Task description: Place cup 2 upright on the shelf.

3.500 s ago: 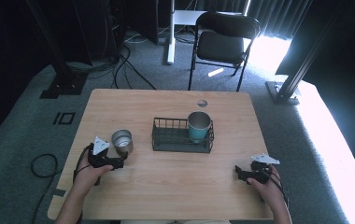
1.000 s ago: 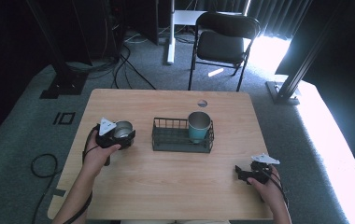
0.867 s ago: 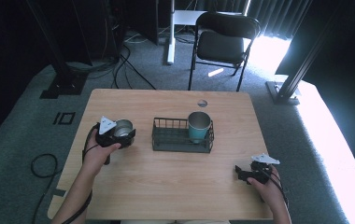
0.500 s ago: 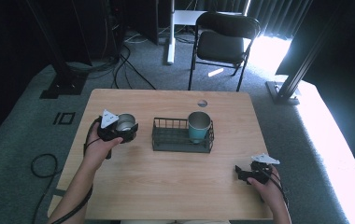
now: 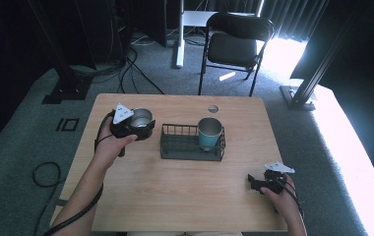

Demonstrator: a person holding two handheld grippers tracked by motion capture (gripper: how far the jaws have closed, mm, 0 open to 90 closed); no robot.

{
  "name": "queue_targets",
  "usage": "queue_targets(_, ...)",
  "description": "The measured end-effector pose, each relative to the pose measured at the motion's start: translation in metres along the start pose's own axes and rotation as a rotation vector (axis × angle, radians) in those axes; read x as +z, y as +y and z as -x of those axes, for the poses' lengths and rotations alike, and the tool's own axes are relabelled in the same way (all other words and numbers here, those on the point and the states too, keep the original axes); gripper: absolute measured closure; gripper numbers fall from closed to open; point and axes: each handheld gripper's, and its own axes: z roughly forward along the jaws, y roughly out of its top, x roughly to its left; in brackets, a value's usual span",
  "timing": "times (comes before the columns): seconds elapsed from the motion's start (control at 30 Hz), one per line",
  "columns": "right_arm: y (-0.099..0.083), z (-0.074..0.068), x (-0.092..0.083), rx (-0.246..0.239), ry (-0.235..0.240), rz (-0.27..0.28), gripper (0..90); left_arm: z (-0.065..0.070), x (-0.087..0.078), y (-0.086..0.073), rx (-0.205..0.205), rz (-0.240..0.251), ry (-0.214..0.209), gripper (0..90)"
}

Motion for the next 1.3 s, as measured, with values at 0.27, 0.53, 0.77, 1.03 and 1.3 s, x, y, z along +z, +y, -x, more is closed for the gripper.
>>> queue_targets(0.27,0.0,0.0,0.0,0.0,0.0,0.0,11.3,0.015,0.009,0.012,0.005,0.027,-0.043,13.9)
queue_targets(0.53,0.0,0.0,0.0,0.0,0.0,0.0,11.3,0.029,0.019,0.021,0.013,0.036,-0.084,13.9)
queue_targets(0.77,0.0,0.0,0.0,0.0,0.0,0.0,11.3,0.04,0.031,0.027,0.011,0.048,-0.11,13.9)
queue_targets(1.03,0.0,0.0,0.0,0.001,0.0,0.0,11.3,0.056,0.048,0.026,0.002,0.049,-0.149,13.9)
queue_targets(1.3,0.0,0.0,0.0,0.0,0.0,0.0,11.3,0.065,0.061,0.022,-0.004,0.037,-0.151,13.9)
